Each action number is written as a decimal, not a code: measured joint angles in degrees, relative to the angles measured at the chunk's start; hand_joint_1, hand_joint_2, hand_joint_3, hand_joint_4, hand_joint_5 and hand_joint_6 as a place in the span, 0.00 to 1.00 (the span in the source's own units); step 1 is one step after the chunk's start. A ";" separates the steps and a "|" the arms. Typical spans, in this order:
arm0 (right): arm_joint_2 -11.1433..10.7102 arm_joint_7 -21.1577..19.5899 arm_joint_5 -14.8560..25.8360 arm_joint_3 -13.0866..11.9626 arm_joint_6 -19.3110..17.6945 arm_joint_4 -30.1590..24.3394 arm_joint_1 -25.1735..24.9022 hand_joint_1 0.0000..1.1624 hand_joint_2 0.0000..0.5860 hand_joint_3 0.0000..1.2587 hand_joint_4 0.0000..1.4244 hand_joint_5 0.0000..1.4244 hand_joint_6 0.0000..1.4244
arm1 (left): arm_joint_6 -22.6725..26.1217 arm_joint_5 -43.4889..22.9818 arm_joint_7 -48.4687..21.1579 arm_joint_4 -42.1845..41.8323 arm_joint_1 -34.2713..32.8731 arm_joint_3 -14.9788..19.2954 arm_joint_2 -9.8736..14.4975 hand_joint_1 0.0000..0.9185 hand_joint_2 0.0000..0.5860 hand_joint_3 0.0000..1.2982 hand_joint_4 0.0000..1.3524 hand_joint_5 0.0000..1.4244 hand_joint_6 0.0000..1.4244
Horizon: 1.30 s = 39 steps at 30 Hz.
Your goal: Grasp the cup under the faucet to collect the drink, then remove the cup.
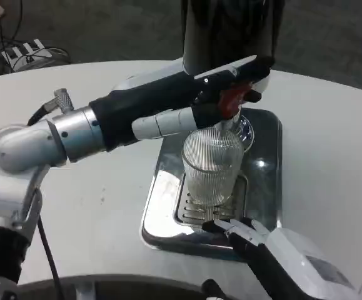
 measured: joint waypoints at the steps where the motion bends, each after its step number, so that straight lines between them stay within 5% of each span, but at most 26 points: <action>1: 0.00 0.00 0.00 0.00 0.00 -0.01 0.01 0.61 0.85 0.13 0.06 0.00 0.00 | -0.54 0.19 0.34 -0.05 0.07 -0.24 0.14 0.00 0.06 0.00 0.00 0.08 0.05; 39: 0.03 -0.46 0.26 -0.08 0.00 -0.03 -0.16 0.61 0.85 0.13 0.06 0.00 0.00 | -10.07 6.44 7.38 1.44 -0.44 -4.71 3.58 0.00 0.06 0.00 0.00 0.09 0.04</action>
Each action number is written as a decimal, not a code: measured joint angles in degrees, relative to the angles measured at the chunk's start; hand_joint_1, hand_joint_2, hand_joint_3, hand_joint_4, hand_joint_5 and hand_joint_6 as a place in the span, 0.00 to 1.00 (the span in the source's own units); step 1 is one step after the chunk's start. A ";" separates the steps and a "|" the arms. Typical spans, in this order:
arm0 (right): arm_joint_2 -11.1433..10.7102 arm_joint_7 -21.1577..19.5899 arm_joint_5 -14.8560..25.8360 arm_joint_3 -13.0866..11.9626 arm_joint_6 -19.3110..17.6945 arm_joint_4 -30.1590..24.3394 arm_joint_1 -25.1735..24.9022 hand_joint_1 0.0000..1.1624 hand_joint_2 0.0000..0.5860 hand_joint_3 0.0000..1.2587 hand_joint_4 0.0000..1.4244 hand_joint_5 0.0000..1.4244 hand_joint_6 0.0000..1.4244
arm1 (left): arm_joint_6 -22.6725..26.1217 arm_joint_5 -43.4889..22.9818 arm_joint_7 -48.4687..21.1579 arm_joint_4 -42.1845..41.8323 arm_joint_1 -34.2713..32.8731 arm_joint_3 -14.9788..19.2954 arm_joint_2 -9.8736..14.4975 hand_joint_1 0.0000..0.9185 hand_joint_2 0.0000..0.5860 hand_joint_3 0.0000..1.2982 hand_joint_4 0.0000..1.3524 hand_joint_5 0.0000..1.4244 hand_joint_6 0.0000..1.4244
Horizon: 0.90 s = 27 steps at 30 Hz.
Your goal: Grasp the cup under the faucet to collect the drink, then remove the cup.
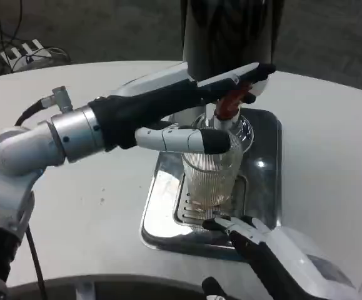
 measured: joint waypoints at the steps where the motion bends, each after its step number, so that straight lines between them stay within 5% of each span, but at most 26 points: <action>1: 0.00 0.00 0.01 0.00 0.00 0.00 -0.01 0.61 0.85 0.13 0.06 0.00 0.00 | -0.05 0.03 0.09 0.00 0.00 -0.08 0.04 0.00 0.06 0.00 0.00 0.09 0.04; 27: 0.23 0.00 0.00 -0.15 0.01 0.06 -0.32 0.61 0.85 0.13 0.06 0.00 0.00 | -5.29 5.25 5.92 -0.59 -0.15 -2.96 2.42 0.00 0.08 0.00 0.00 0.09 0.05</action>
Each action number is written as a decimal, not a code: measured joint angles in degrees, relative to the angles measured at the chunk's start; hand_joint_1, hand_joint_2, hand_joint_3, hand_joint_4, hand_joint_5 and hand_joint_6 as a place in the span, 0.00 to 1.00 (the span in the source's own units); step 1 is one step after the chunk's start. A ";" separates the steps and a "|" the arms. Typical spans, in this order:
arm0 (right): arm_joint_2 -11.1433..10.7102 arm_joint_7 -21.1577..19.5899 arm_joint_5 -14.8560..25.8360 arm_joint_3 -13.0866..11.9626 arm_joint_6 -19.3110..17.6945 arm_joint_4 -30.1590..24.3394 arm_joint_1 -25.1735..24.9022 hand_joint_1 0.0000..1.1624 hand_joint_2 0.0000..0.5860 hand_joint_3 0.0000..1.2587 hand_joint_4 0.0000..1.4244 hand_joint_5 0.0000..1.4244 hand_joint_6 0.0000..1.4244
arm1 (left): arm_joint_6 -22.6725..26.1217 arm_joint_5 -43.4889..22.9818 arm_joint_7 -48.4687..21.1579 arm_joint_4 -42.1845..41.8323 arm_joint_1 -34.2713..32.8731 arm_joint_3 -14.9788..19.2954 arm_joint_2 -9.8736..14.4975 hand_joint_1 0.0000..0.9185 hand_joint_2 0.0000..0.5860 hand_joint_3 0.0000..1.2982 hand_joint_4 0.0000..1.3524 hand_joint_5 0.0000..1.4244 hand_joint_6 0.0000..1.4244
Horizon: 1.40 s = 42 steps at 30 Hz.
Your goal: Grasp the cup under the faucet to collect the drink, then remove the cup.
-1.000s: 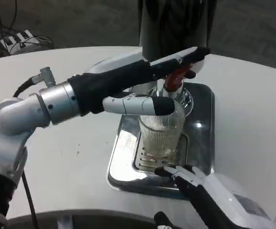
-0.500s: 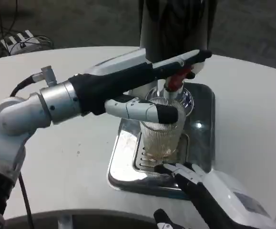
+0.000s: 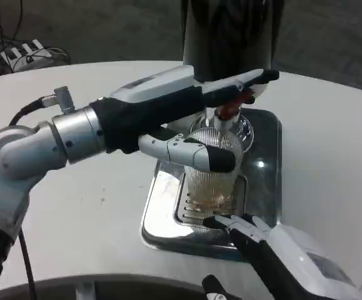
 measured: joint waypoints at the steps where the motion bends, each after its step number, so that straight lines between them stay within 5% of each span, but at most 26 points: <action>1: 0.00 0.00 -0.01 0.00 0.00 0.00 0.00 0.61 0.85 0.13 0.06 0.00 0.00 | 0.00 0.01 0.08 -0.04 0.00 -0.04 0.03 0.00 0.08 0.00 0.00 0.09 0.05; 7: 0.02 -0.44 -0.14 0.01 0.01 0.09 0.14 0.62 0.81 0.12 0.07 0.00 0.00 | -0.02 0.54 0.60 -0.29 0.00 -0.21 0.14 0.00 0.08 0.00 0.00 0.09 0.05; 13: 0.84 -14.49 0.09 -1.38 0.02 2.03 4.07 0.67 0.53 0.11 0.09 0.05 0.05 | -0.18 1.04 0.79 -0.52 0.01 -0.23 0.25 0.00 0.08 0.00 0.00 0.09 0.05; 24: 1.90 -36.82 18.15 -3.22 -2.55 11.76 4.77 0.70 0.40 0.07 0.03 0.04 0.10 | -0.70 1.91 1.48 -0.50 0.01 -0.33 0.31 0.00 0.09 0.00 0.00 0.09 0.05; 32: 2.24 -45.83 27.04 -3.55 -5.80 22.66 -1.24 0.69 0.37 0.05 0.03 0.04 0.12 | -0.73 1.95 1.75 -0.48 0.00 -0.42 0.34 0.00 0.09 0.00 0.00 0.09 0.05; 42: 2.82 -54.24 35.57 -7.61 -10.71 35.41 -10.66 0.68 0.35 0.02 0.04 0.06 0.13 | -0.76 2.05 1.86 -0.55 -0.02 -0.66 0.41 0.00 0.09 0.00 0.00 0.09 0.04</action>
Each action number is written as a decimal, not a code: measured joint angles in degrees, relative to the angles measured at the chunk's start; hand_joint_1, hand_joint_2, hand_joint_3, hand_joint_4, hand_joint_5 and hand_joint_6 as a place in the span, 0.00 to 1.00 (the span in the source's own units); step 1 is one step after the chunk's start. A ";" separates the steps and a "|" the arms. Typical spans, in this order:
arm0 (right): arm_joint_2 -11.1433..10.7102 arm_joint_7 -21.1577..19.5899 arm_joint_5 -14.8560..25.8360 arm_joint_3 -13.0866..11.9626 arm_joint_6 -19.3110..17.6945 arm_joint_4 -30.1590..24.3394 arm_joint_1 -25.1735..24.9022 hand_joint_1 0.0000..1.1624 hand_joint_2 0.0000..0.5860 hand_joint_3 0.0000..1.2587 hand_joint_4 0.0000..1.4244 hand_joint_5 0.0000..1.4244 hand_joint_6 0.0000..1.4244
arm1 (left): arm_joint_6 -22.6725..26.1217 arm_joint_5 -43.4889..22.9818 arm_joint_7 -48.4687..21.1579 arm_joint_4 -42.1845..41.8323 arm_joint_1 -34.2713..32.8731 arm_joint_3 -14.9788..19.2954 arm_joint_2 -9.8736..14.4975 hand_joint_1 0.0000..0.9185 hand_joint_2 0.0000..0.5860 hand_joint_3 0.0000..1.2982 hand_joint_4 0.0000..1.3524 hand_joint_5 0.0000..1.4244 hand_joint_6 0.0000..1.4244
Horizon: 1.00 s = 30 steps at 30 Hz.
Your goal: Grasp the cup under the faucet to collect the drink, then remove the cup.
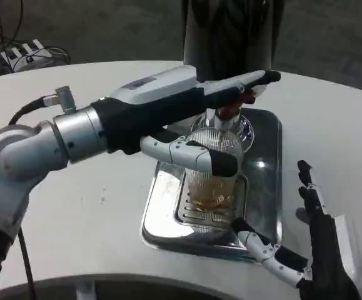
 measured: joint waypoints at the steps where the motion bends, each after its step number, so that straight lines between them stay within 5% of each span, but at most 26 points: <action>1: 0.03 -0.48 0.26 -0.06 -0.07 0.82 -0.51 0.68 0.35 0.02 0.04 0.06 0.13 | 0.00 0.01 0.04 0.00 0.00 -0.04 0.00 0.00 0.09 0.00 0.00 0.09 0.04; 19: 0.15 -5.99 3.14 -0.85 -1.57 12.85 -12.33 0.69 0.36 0.02 0.05 0.07 0.14 | -0.38 0.13 1.26 0.75 -0.27 -0.73 0.14 0.00 0.09 0.00 0.00 0.09 0.03; 30: 0.20 -6.95 4.79 -0.80 -2.72 17.24 -15.31 0.70 0.35 0.03 0.05 0.08 0.14 | -0.88 1.23 2.05 1.53 -0.94 -1.04 0.21 0.00 0.09 0.00 0.00 0.09 0.03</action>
